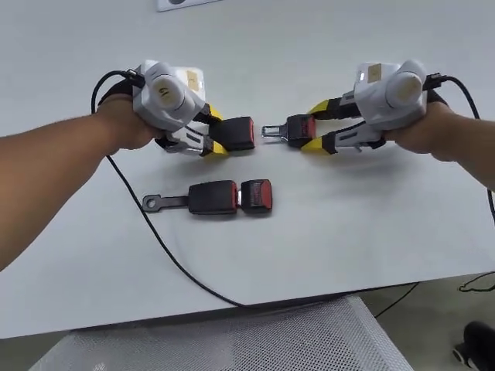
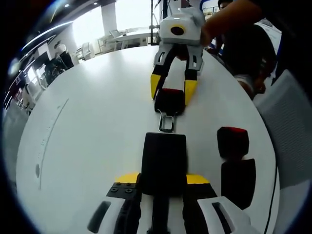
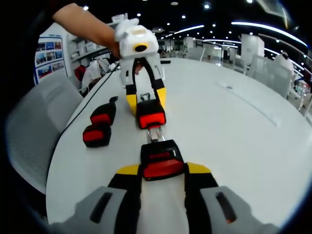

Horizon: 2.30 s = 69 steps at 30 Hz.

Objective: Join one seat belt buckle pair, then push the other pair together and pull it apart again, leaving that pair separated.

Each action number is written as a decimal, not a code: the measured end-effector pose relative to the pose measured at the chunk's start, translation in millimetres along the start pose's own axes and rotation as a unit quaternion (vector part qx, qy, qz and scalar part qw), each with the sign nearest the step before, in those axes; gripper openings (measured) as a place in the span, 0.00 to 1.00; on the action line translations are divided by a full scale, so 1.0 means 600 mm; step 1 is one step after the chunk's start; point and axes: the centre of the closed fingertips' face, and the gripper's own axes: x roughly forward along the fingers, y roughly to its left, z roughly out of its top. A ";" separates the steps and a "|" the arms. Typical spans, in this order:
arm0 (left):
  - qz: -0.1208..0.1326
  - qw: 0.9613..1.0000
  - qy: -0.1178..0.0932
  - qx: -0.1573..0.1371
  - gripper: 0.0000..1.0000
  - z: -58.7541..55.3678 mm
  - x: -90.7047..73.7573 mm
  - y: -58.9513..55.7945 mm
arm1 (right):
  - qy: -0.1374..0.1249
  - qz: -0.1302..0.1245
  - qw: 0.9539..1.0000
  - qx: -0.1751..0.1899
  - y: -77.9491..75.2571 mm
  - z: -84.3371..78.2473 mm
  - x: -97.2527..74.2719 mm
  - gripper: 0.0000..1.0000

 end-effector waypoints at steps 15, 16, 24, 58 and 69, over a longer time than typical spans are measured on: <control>-0.003 1.000 0.008 0.009 0.33 -0.005 0.000 -0.004 | 0.010 0.000 1.000 0.004 0.005 0.020 0.037 0.33; -0.003 1.000 0.009 0.011 0.33 -0.005 0.000 -0.003 | 0.012 -0.001 1.000 0.006 0.005 0.021 0.038 0.33; -0.005 0.999 0.020 0.024 0.33 -0.007 0.001 -0.004 | 0.038 0.006 0.999 0.005 0.006 0.030 0.044 0.33; -0.006 0.999 0.039 0.025 0.32 -0.013 0.007 -0.001 | 0.077 -0.019 0.997 0.016 0.003 0.036 0.058 0.33; -0.006 0.999 0.044 0.023 0.33 -0.014 0.008 0.001 | 0.099 -0.037 0.994 0.026 0.007 0.041 0.055 0.34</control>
